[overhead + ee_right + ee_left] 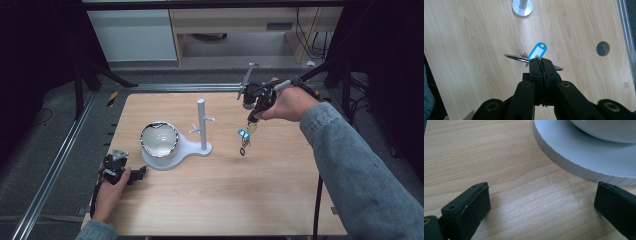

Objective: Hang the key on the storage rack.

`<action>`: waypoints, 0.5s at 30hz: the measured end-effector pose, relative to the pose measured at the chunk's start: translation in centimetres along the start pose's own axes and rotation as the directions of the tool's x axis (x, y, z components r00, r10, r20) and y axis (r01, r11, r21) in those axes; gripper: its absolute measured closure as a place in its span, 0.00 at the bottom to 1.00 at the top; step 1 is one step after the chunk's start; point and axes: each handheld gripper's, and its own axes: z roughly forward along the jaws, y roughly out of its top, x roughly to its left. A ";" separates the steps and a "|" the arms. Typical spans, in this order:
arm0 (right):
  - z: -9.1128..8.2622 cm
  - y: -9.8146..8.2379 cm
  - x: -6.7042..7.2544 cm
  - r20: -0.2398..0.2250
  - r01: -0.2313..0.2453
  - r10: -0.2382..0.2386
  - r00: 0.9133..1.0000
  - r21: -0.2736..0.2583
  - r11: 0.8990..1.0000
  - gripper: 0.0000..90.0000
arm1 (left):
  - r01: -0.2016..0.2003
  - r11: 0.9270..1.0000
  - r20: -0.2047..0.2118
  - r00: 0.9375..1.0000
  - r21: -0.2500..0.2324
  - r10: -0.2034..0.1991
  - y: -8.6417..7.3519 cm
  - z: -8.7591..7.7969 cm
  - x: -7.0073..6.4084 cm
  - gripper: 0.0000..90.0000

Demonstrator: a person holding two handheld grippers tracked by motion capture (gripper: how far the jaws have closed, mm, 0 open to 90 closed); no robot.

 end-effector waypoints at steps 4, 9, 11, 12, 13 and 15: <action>-0.3 1.1 0.1 0.008 0.003 -0.003 1.000 -0.005 1.000 0.99 | -0.001 1.000 0.000 1.000 0.000 0.001 0.0 0.0 0.0 0.00; -0.7 2.0 0.1 0.018 0.009 -0.008 1.000 -0.015 1.000 0.99 | 0.000 1.000 0.000 1.000 0.000 0.000 0.0 0.0 0.0 0.00; -1.2 2.6 0.2 0.027 0.016 -0.016 1.000 -0.027 0.999 0.99 | 0.000 1.000 0.000 1.000 0.000 0.000 0.0 0.0 0.0 0.00; -1.4 2.9 0.3 0.027 0.016 -0.015 1.000 -0.031 0.999 0.99 | 0.000 1.000 0.000 1.000 0.000 0.000 0.0 0.0 0.0 0.00; -1.6 3.1 0.3 0.029 0.017 -0.016 0.999 -0.030 0.999 0.99 | 0.000 1.000 0.000 1.000 0.000 0.000 0.0 0.0 0.0 0.00; -1.8 3.5 0.4 0.031 0.025 -0.024 0.999 -0.036 0.999 0.99 | 0.000 1.000 0.000 1.000 0.000 0.000 0.0 0.0 0.0 0.00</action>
